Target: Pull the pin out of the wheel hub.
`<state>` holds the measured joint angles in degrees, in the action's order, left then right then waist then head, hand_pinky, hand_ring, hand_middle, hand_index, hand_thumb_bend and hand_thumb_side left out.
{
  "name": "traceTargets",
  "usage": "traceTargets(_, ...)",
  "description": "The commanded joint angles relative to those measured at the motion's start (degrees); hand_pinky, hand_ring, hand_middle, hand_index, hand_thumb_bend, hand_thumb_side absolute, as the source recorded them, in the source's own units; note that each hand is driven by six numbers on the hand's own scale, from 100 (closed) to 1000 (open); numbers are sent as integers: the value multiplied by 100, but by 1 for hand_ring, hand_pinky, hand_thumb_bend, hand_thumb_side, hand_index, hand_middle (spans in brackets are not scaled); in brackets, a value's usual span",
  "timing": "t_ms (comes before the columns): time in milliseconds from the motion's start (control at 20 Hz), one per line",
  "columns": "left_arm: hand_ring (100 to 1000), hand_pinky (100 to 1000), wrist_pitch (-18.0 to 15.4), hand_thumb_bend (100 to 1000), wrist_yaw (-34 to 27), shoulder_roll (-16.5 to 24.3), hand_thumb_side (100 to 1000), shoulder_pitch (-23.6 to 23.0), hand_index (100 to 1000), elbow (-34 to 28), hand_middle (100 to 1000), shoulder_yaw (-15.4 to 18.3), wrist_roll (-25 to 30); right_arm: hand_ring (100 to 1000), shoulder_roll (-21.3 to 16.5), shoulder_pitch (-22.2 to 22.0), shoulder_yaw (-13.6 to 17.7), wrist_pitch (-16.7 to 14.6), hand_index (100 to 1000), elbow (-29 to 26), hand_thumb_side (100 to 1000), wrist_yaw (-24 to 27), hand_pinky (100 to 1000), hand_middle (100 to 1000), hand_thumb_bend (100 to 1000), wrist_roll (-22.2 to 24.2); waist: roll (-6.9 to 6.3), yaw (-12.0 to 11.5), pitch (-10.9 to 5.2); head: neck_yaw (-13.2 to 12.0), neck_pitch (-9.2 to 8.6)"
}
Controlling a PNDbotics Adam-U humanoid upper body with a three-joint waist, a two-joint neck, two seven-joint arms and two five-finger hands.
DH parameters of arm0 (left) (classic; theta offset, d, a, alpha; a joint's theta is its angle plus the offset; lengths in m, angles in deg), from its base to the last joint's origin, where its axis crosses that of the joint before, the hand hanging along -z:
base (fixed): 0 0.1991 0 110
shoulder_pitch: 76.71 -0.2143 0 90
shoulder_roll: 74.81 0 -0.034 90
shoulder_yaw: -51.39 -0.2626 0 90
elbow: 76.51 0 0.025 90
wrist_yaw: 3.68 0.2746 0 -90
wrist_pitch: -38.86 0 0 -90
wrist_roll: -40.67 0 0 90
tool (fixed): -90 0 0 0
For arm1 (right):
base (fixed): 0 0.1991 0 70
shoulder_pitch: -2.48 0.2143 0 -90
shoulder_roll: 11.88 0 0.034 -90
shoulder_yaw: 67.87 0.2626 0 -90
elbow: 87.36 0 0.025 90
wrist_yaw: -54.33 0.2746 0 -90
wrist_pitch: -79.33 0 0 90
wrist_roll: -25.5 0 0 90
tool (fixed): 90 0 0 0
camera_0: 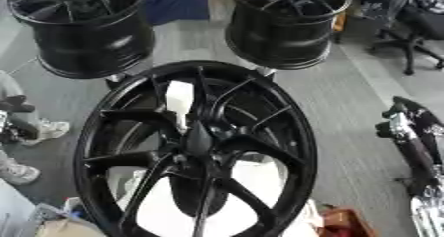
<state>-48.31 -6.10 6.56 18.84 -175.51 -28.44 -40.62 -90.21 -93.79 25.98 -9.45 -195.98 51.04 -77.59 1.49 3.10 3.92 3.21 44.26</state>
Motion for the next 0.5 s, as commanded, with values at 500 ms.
traceTargets(500, 508, 549, 144, 100, -44, -184, 808, 20, 799, -208, 633, -183, 62, 567, -39, 54, -24, -10, 805, -108, 549, 58, 579, 587, 100, 31, -1, 13, -5, -68, -14)
